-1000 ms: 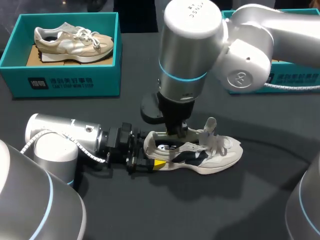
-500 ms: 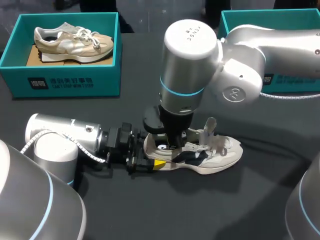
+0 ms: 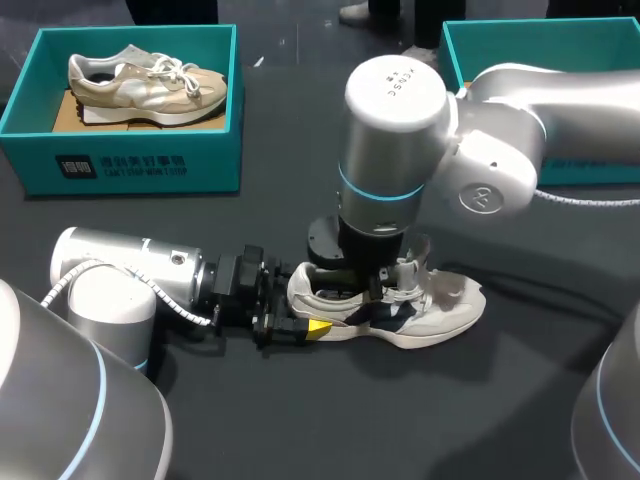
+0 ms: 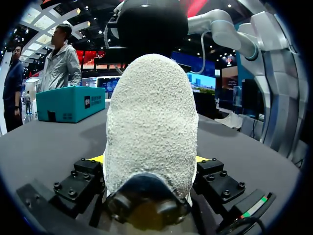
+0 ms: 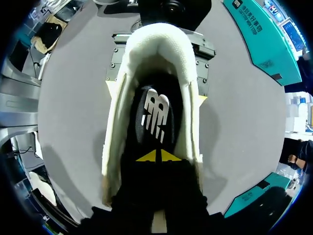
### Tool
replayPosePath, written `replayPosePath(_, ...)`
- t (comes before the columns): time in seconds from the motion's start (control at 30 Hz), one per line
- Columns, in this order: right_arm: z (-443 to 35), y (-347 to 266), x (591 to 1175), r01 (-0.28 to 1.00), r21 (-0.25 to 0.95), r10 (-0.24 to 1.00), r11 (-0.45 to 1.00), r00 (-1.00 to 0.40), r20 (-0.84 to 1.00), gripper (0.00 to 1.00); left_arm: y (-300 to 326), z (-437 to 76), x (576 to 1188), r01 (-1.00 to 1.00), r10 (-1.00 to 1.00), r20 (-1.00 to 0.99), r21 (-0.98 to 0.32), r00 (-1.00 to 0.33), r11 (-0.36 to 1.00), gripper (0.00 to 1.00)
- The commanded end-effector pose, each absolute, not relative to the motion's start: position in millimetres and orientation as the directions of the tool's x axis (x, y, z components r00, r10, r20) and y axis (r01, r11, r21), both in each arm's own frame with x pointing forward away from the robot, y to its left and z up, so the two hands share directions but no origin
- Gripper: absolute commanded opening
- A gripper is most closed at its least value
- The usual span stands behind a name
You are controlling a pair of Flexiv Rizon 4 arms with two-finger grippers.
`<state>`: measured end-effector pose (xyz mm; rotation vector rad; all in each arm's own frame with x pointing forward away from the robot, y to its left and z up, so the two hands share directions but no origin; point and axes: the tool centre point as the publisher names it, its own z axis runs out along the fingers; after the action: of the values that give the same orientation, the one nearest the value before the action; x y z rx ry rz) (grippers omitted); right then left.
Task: Take the shoe out of the shoebox, open the shoe tongue, remove and reinsert the insole, then place the shoe into the shoebox
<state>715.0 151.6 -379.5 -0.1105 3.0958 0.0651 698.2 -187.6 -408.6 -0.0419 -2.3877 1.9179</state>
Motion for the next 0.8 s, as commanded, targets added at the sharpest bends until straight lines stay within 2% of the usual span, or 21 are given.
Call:
replayPosePath(0.03,-380.2,139.4,713.2,-0.064,0.061,-0.061,0.996,-0.997,-0.047,0.27,-187.0,-409.9,699.0,-0.028,0.07,0.044,-0.976,-0.997,0.218,0.0)
replayPosePath(0.1,-382.7,136.7,713.9,-0.053,0.067,-0.05,0.996,-0.998,-0.041,0.38,-187.0,-409.9,699.0,-0.028,0.07,0.044,-0.976,-0.997,0.218,0.0)
replayPosePath(0.3,-391.5,134.4,719.3,-0.039,0.084,-0.038,0.996,-0.999,-0.007,0.44,-187.0,-409.9,699.0,-0.028,0.07,0.044,-0.976,-0.997,0.218,0.0)
replayPosePath(0.8,-423.7,140.9,712.0,0.019,0.122,0.001,0.992,-0.989,0.145,0.41,-187.0,-409.9,699.0,-0.028,0.07,0.044,-0.976,-0.997,0.218,0.0)
